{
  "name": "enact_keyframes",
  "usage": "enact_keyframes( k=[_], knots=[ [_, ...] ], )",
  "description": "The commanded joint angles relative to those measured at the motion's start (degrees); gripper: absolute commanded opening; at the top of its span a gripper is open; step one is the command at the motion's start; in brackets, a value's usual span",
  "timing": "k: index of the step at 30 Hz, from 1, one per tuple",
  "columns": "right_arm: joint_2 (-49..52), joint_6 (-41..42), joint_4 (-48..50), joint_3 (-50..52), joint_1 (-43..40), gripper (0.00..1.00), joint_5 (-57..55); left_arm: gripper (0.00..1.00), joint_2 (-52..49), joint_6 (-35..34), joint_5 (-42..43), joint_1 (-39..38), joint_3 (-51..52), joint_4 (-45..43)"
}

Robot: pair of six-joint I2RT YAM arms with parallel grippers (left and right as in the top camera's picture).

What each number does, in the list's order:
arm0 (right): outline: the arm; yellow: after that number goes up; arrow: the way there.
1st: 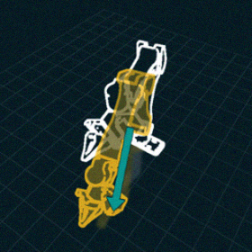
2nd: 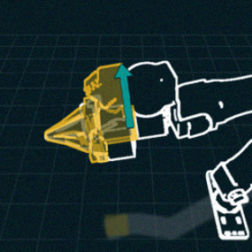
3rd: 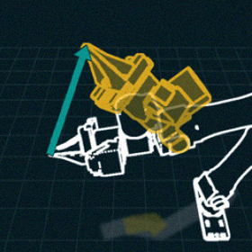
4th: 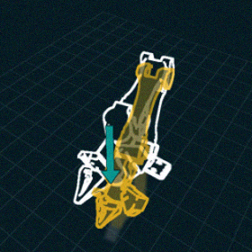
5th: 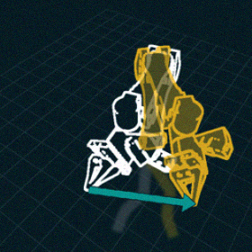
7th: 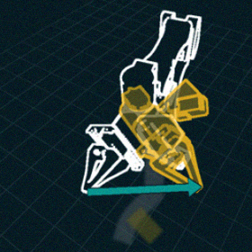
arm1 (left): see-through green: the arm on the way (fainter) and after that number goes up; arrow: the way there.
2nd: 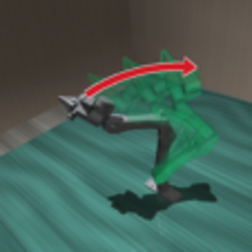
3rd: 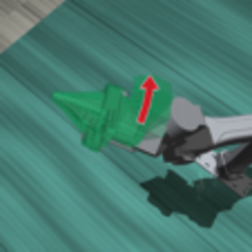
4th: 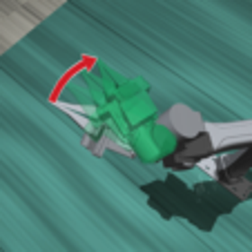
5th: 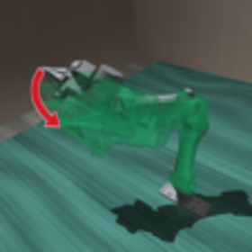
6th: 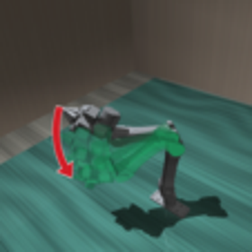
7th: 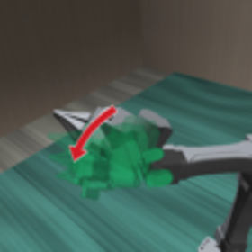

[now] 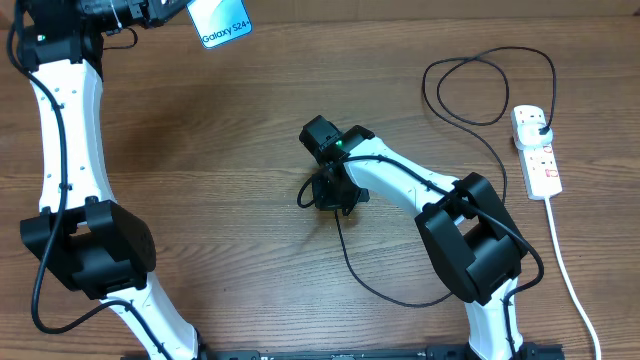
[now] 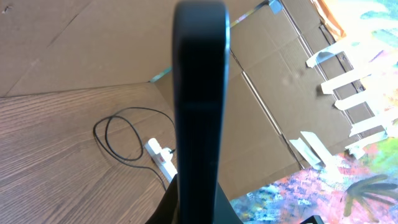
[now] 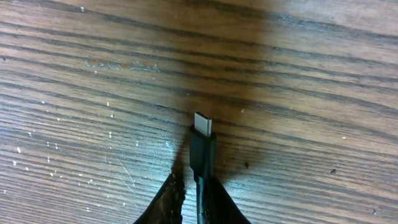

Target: Plug charger to phone and switch on socket

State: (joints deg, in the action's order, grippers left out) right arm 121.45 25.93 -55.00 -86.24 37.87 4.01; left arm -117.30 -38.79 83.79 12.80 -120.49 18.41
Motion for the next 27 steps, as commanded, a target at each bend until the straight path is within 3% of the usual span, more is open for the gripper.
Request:
enact_keyframes(
  k=[1, 4, 7, 14, 24, 27],
  knots=[
    [0.57, 0.24, 0.28, 0.79, 0.07, 0.07, -0.94, 0.04, 0.68, 1.49, 1.60, 0.31, -1.05, -0.44],
    [0.55, -0.22, 0.35, 0.46, -0.17, 0.04, 1.88, 0.04, 0.68, 1.51, 1.77, 0.31, -1.05, -0.44],
    [-0.24, -7.08, 0.04, -1.99, -1.81, 0.04, 10.12, 0.04, 0.68, 1.49, 1.79, 0.13, -1.05, -0.46],
    [-13.20, -21.20, 1.81, -5.68, -10.49, 0.04, 39.01, 0.04, 0.68, 1.53, 6.12, -0.90, -1.05, -1.42],
    [-21.11, -18.21, 9.94, -5.73, -11.63, 0.04, 48.46, 0.04, 0.68, 1.53, 6.75, -9.49, -1.05, -1.55],
    [-21.20, -17.88, 9.46, -5.79, -12.07, 0.04, 45.62, 0.04, 0.68, 2.84, 6.73, -10.71, -1.05, -1.55]
  ],
)
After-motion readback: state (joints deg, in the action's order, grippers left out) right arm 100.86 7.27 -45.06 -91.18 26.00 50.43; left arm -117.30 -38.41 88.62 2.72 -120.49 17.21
